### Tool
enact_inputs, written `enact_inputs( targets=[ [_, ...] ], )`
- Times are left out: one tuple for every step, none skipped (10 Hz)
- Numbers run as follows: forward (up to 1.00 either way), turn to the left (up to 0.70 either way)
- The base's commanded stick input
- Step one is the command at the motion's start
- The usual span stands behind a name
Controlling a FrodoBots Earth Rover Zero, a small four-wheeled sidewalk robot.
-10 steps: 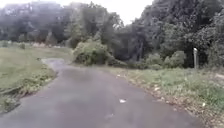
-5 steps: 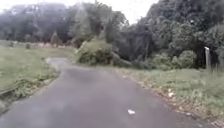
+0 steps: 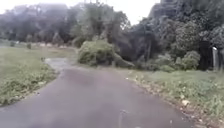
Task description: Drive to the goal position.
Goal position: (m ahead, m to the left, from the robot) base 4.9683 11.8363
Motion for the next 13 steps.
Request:
enact_inputs(
  targets=[
    [0.7,0.0],
    [0.7,0.0],
    [0.7,0.0],
    [0.7,0.0],
    [0.7,0.0],
    [0.7,0.0],
    [0.7,0.0],
    [0.7,0.0],
    [0.7,0.0],
    [0.7,0.0],
    [0.7,0.0],
    [0.7,0.0],
    [0.7,0.0]
  ],
)
